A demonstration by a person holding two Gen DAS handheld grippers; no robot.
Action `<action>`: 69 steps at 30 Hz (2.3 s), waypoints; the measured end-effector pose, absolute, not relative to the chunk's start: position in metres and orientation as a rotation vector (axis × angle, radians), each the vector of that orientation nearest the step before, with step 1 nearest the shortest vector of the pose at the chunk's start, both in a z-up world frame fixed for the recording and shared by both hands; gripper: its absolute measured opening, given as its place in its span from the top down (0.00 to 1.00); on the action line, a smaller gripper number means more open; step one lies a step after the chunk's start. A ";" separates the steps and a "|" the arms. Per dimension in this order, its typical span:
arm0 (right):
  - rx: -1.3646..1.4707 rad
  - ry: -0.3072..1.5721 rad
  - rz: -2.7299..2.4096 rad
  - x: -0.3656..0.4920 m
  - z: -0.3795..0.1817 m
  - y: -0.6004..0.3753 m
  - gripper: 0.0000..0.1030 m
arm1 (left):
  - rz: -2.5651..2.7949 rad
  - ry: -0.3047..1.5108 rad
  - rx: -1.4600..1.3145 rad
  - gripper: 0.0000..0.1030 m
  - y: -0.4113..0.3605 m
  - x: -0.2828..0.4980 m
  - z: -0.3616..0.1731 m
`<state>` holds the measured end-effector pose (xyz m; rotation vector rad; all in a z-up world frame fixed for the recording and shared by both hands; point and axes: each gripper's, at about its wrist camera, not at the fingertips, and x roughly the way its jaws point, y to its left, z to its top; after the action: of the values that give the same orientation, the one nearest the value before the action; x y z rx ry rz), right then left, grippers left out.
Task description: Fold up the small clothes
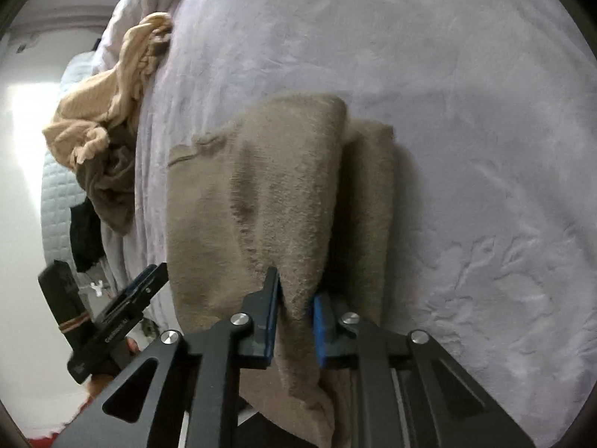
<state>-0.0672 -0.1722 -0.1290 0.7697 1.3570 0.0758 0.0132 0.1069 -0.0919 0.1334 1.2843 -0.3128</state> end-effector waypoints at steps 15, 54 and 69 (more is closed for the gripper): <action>0.569 1.432 -0.050 -0.092 -0.143 -0.191 0.86 | -0.301 1.277 0.218 0.19 0.098 0.005 -0.114; 0.531 1.473 -0.121 -0.141 -0.098 -0.151 0.84 | -0.386 1.335 0.239 0.19 0.094 -0.038 -0.080; 0.487 1.449 -0.153 -0.122 -0.077 -0.138 0.30 | -0.380 1.317 0.264 0.00 0.086 -0.039 -0.063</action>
<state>-0.1222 -0.1381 -0.0767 0.4872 1.4487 -0.1531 -0.0394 0.0859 -0.0635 0.2637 1.3174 -0.3800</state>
